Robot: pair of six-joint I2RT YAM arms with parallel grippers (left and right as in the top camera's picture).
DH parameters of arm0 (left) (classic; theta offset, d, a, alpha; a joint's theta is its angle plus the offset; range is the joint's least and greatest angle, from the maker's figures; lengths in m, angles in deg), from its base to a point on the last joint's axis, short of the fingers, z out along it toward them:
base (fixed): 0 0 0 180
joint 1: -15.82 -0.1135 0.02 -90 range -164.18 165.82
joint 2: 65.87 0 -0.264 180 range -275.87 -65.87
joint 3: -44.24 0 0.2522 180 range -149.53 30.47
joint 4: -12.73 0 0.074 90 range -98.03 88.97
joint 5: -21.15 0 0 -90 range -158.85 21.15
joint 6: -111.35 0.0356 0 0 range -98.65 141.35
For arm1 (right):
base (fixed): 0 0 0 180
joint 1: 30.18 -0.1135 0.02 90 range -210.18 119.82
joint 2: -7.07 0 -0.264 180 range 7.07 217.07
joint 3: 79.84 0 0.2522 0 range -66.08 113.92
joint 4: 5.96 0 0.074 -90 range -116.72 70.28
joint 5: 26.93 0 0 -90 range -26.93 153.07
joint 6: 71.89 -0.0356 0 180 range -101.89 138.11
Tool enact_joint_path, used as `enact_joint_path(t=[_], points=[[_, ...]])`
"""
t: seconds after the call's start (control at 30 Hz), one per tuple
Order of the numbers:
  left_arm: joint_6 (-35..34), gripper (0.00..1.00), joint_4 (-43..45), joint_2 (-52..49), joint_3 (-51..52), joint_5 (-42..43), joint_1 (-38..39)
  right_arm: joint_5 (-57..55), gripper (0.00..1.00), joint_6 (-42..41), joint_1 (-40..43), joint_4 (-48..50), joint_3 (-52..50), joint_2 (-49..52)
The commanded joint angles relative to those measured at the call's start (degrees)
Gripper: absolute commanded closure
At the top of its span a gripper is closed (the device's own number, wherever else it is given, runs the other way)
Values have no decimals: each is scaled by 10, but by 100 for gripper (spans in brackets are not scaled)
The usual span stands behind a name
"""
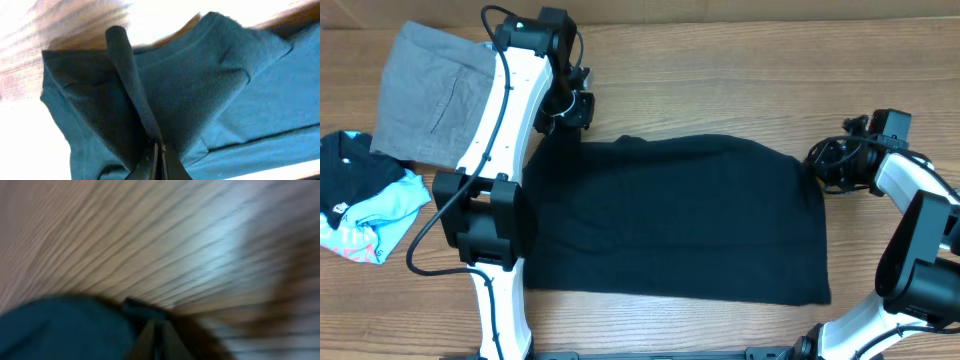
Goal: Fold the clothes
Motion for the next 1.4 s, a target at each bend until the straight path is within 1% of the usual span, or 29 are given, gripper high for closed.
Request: enact_joint_path(t=[0.0, 0.1, 0.17, 0.23, 0.27, 0.3, 0.33, 0.37, 0.4, 0.43, 0.47, 0.57, 0.6, 0.67, 0.7, 0.77, 0.87, 1.0, 1.13, 1.23, 1.3, 1.37], points=[[-4, 96, -20, 3, 0, -34, 4, 70, 96, 23, 5, -15, 12, -16], [-5, 96, -49, 3, 0, -66, 4, 49, 96, 21, 9, -44, 13, -52], [-4, 96, -59, 3, 0, -70, 4, 5, 96, 8, 10, -79, 13, -86], [-4, 96, -65, 3, 1, -70, 4, -59, 96, -24, 10, -134, 13, -122], [-4, 96, -65, 3, 3, -70, 4, -103, 96, -52, 10, -168, 13, -140], [-4, 96, -65, 3, 4, -70, 4, -175, 96, -92, 9, -218, 13, -160], [-4, 96, -65, 3, 5, -70, 4, -202, 89, -109, 9, -239, 13, -167], [-4, 96, -65, 3, 7, -70, 4, -233, 66, -134, 9, -269, 13, -174], [-3, 96, -65, 3, 11, -71, 4, -253, 47, -145, 9, -298, 13, -176], [-2, 96, -65, 3, 14, -72, 4, -261, 39, -144, 9, -318, 12, -176], [-2, 96, -65, 3, 17, -71, 4, -270, 37, -144, 9, -332, 11, -175], [-2, 96, -65, 3, 34, -71, 4, -276, 37, -144, 10, -331, 6, -175], [-2, 96, -65, 3, 42, -71, 4, -264, 39, -143, 10, -316, 5, -175], [-2, 96, -65, 3, 56, -71, 5, -217, 43, -118, 10, -283, 2, -175], [-2, 96, -65, 3, 64, -71, 5, -191, 44, -100, 10, -263, -1, -174], [0, 96, -65, 3, 79, -71, 5, -170, 45, -92, 9, -238, -7, -172], [7, 96, -63, 3, 92, -74, 5, -135, 54, -91, 9, -208, -22, -163], [9, 96, -54, 3, 92, -76, 5, -129, 55, -91, 9, -189, -38, -138], [9, 96, -43, 3, 92, -75, 5, -82, 55, -58, 8, -136, -58, -105], [9, 96, -39, 3, 92, -74, 5, -67, 56, -58, 8, -125, -61, -76], [9, 95, -39, 3, 92, -74, 5, -31, 59, -29, 8, -120, -61, -63], [9, 96, -38, 3, 92, -74, 5, -26, 64, -27, 8, -118, -61, -58]])
